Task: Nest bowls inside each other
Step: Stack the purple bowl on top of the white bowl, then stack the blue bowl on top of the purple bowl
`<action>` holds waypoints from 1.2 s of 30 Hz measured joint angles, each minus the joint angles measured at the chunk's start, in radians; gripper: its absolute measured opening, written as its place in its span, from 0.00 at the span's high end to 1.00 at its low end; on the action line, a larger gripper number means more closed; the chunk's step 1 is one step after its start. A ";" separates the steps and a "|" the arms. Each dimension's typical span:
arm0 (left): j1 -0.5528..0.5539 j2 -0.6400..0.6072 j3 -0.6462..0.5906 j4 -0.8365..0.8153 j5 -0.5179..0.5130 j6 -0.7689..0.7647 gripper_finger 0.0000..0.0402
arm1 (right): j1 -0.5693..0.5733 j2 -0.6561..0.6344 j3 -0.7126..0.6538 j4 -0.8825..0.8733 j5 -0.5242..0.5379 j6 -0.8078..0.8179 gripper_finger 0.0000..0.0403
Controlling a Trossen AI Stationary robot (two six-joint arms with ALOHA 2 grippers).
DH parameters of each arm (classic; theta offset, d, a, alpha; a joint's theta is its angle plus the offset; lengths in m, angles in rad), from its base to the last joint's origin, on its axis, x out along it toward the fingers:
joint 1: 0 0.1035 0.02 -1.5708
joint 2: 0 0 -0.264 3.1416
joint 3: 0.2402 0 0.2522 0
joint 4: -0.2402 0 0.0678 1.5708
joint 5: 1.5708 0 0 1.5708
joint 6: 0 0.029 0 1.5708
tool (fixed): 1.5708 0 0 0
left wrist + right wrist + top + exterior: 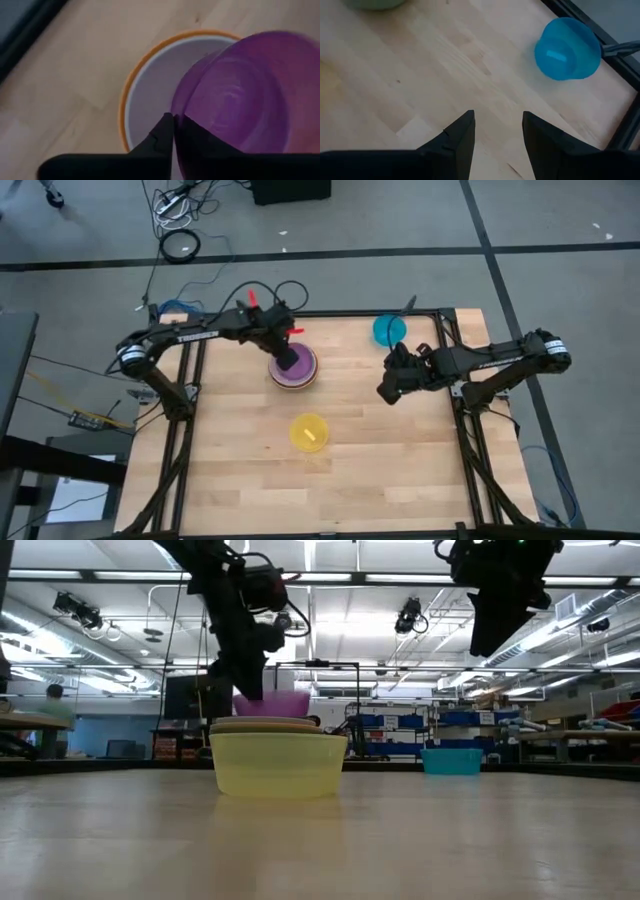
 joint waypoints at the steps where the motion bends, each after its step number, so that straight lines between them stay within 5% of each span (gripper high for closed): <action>1: 0.000 0.009 0.000 -0.005 0.000 -0.002 0.89 | -0.004 0.000 0.000 0.000 0.000 -0.002 0.63; 10: -0.002 0.018 0.000 -0.067 0.040 -0.033 0.71 | -0.042 0.000 0.000 0.000 0.009 -0.025 0.63; 22: -0.030 0.003 0.094 -0.057 0.093 -0.026 0.69 | -0.280 0.000 0.000 0.076 0.068 -0.180 0.63; 31: -0.117 -0.148 0.309 -0.094 0.111 0.030 0.68 | -0.607 0.123 0.000 0.322 -0.207 -0.428 0.60; 36: -0.172 -0.259 0.348 -0.097 0.107 0.028 0.68 | -0.688 0.299 0.000 0.381 -0.244 -0.502 0.59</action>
